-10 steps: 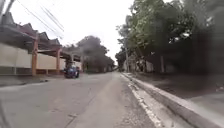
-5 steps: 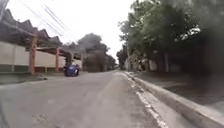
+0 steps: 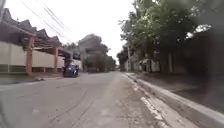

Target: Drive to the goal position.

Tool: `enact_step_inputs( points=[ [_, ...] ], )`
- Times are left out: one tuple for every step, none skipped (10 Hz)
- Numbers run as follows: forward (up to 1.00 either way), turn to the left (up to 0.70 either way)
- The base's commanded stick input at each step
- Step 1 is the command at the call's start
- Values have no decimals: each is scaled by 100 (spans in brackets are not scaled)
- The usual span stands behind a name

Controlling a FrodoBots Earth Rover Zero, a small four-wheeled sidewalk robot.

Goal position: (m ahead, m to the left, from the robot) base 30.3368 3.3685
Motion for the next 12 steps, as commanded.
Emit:
enact_step_inputs(
  points=[
    [70, -31],
    [70, -1],
    [70, 0],
    [70, 0],
    [70, 0],
    [70, 0],
    [70, 0],
    [70, 0],
    [70, 0],
    [70, 0],
    [70, 0],
    [70, 0]
  ],
)
